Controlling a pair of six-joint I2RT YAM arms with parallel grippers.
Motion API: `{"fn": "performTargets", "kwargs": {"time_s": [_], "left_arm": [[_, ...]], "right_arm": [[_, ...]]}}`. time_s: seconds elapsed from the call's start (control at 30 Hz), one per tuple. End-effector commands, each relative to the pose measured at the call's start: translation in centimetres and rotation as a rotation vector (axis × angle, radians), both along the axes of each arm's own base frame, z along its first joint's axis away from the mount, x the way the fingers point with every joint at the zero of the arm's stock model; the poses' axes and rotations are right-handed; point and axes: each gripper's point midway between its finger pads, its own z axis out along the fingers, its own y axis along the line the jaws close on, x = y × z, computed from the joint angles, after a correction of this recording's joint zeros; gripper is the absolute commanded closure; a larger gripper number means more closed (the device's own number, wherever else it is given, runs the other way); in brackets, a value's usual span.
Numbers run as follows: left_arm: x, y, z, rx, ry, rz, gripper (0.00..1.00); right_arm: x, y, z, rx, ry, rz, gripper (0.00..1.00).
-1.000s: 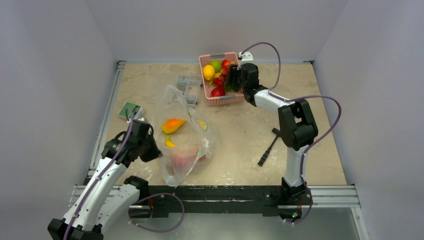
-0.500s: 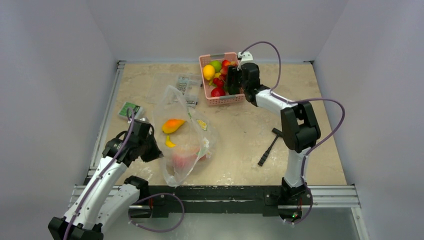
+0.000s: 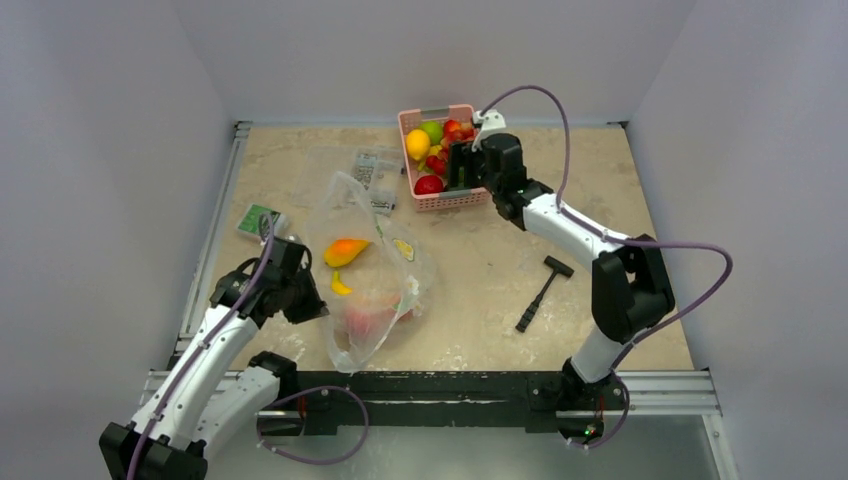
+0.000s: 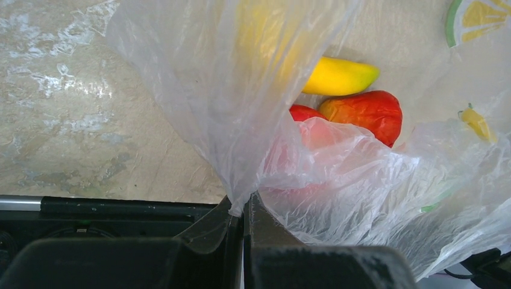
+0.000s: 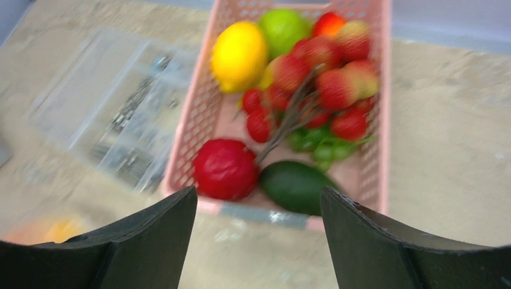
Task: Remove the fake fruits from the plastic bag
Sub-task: Place the fake fruit in the bin, then adjust the plastic bag at the center of the board.
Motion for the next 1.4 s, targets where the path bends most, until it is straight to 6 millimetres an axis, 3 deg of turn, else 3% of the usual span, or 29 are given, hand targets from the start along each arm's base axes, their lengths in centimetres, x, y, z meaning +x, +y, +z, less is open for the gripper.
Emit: {"fn": "performTargets", "kwargs": {"time_s": [0.0,0.17,0.4,0.5,0.6,0.7,0.8,0.9,1.07,1.37], "left_arm": [[0.4,-0.9,-0.3,-0.011,0.027,-0.057,1.00],[0.5,-1.2,-0.3,-0.024,0.024,-0.072,1.00],[0.6,-1.0,-0.5,-0.014,0.029,-0.063,1.00],[0.6,-1.0,-0.7,-0.010,0.032,-0.059,1.00],[0.6,-1.0,-0.6,-0.013,0.032,-0.061,1.00],[0.5,-1.0,-0.7,-0.013,0.043,-0.061,1.00],[0.4,-1.0,-0.7,-0.010,0.044,-0.059,1.00],[0.4,-0.7,-0.7,0.004,0.037,-0.040,1.00],[0.5,-0.5,-0.6,0.010,0.032,-0.033,1.00],[0.5,0.2,-0.5,0.037,0.017,-0.003,1.00]], "right_arm": [[-6.7,5.4,0.7,0.002,0.057,0.174,0.26],[-13.2,7.4,1.5,-0.084,0.078,0.289,0.33],[-23.4,10.6,6.6,-0.125,-0.082,0.509,0.37],[-27.3,12.9,8.5,-0.118,-0.155,0.643,0.37],[-29.8,15.9,8.9,-0.121,-0.205,0.771,0.37],[-29.8,19.5,7.4,-0.154,-0.222,0.830,0.37],[-28.2,22.1,5.8,-0.182,-0.246,0.815,0.49],[-26.4,24.2,4.1,-0.221,-0.280,0.780,0.53],[-23.2,26.2,1.2,-0.353,-0.331,0.707,0.61],[-18.5,27.2,-3.6,-0.513,-0.363,0.630,0.60]]}}
